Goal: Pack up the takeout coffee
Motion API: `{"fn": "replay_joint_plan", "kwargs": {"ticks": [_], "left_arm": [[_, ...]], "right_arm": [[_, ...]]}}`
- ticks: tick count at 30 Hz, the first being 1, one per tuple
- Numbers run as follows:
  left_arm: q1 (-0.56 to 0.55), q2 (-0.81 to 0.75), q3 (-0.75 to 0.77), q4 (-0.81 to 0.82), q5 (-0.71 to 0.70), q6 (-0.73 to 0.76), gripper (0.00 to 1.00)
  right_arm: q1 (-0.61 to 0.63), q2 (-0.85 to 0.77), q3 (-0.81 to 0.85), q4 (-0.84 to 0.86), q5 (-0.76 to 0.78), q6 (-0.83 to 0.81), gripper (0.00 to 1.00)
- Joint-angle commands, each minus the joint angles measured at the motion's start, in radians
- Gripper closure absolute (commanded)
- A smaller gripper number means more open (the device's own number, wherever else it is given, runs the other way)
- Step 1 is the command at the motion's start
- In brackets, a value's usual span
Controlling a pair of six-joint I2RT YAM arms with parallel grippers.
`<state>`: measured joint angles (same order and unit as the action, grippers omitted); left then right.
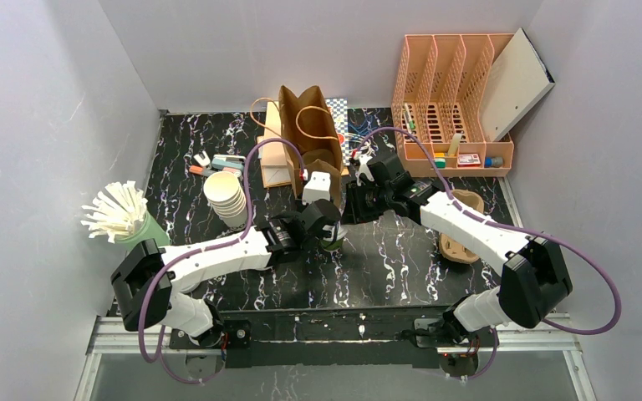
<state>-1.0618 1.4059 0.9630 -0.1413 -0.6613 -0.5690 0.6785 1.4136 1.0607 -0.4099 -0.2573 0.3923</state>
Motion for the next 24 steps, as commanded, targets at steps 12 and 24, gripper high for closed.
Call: {"fn": "replay_joint_plan", "kwargs": {"ticks": [12,24], "left_arm": [[0.007,-0.074,-0.008,0.008,-0.010,-0.009,0.65],[0.009,-0.145,0.011,-0.057,0.030,-0.021,0.62]], "right_arm": [[0.010,-0.006,0.053,0.013,0.018,-0.011,0.63],[0.021,-0.046,0.085,-0.030,0.064,-0.060,0.28]]}}
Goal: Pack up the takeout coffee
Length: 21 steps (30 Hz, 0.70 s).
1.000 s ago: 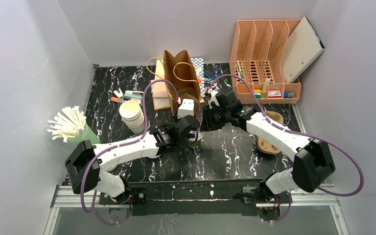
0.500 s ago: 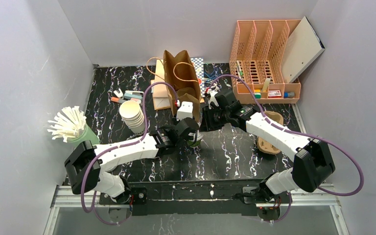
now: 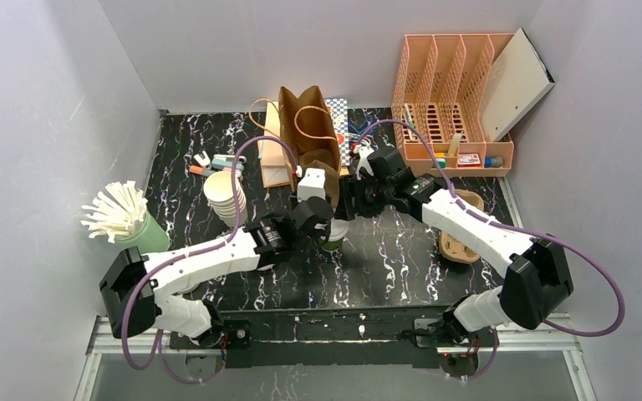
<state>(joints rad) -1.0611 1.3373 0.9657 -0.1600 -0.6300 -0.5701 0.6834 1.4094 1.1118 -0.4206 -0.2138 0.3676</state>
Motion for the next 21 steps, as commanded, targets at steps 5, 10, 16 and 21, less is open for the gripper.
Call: {"fn": "replay_joint_plan", "kwargs": {"ticks": [5,10,16,21], "left_arm": [[0.018,-0.181,-0.053,-0.061,0.019,-0.056,0.62],[0.026,-0.287,-0.129,-0.061,0.042,-0.100,0.63],[0.027,-0.357,-0.186,-0.068,0.062,-0.141,0.63],[0.072,-0.380,-0.252,-0.033,0.118,-0.168,0.63]], "right_arm": [[0.118,-0.072,0.010,0.005,0.158,-0.042,0.02],[0.220,-0.111,-0.046,0.092,0.359,-0.040,0.02],[0.248,-0.216,-0.160,0.241,0.442,-0.065,0.02],[0.272,-0.242,-0.185,0.277,0.467,-0.081,0.02]]}}
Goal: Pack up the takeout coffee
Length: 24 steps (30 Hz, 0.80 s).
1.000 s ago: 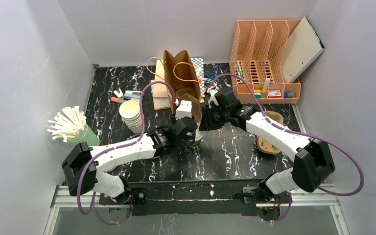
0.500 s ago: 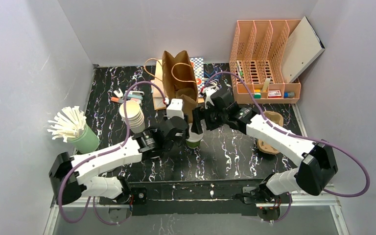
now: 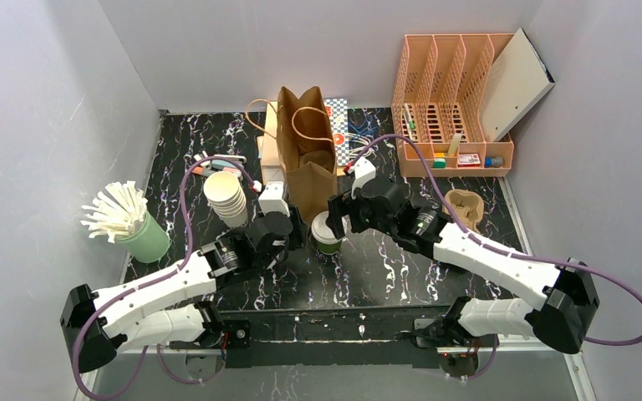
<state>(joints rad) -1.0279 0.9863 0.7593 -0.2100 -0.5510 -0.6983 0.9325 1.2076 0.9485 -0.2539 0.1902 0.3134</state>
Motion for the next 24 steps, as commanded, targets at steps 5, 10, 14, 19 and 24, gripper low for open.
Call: {"fn": "replay_joint_plan", "kwargs": {"ticks": [5,10,14,19,24], "left_arm": [[0.127,-0.057,-0.103,0.083,0.153,-0.059,0.64],[0.184,-0.084,-0.126,0.098,0.204,-0.056,0.64],[0.217,-0.084,-0.144,0.117,0.236,-0.056,0.64],[0.250,-0.074,-0.170,0.172,0.299,-0.068,0.64],[0.270,-0.059,-0.178,0.205,0.351,-0.080,0.63]], "right_arm": [[0.052,-0.099,-0.088,0.158,0.088,-0.035,0.02],[0.116,-0.125,-0.145,0.204,0.151,-0.060,0.02],[0.165,-0.073,-0.131,0.204,0.241,-0.073,0.02],[0.204,-0.011,-0.118,0.238,0.301,-0.090,0.02],[0.206,0.046,-0.117,0.280,0.307,-0.087,0.02]]}}
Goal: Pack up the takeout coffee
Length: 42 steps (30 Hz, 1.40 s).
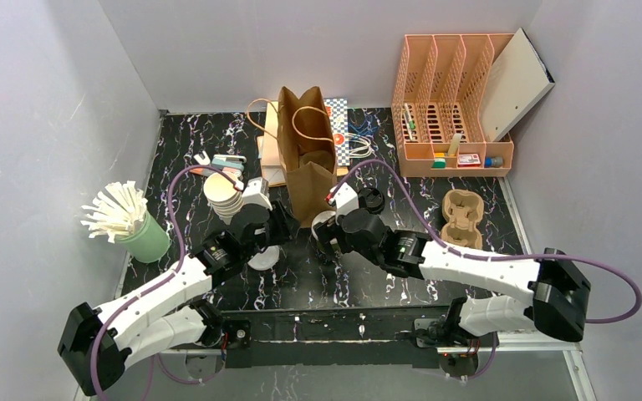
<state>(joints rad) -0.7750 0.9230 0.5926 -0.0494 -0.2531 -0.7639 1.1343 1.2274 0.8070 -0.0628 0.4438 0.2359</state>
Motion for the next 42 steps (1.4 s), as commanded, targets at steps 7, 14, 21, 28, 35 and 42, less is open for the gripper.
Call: {"fn": "replay_joint_plan", "kwargs": {"ticks": [7,14,21,28,35,42], "left_arm": [[0.035,0.021,-0.028,0.099,0.091,-0.030,0.63],[0.042,0.036,-0.035,0.120,0.112,-0.034,0.63],[0.047,0.059,-0.058,0.166,0.141,-0.051,0.63],[0.050,0.087,-0.063,0.194,0.158,-0.056,0.63],[0.052,0.104,-0.065,0.207,0.165,-0.057,0.64],[0.056,0.100,-0.070,0.198,0.155,-0.062,0.66]], "right_arm": [[0.004,0.077,0.048,0.106,0.070,-0.005,0.02],[0.001,0.112,0.071,0.109,0.083,0.007,0.05],[-0.023,0.118,0.082,0.114,0.050,0.025,0.09],[-0.032,0.112,0.096,0.096,0.026,0.036,0.02],[-0.046,0.133,0.102,0.095,0.014,0.042,0.05],[-0.060,0.157,0.111,0.095,0.009,0.047,0.07]]}}
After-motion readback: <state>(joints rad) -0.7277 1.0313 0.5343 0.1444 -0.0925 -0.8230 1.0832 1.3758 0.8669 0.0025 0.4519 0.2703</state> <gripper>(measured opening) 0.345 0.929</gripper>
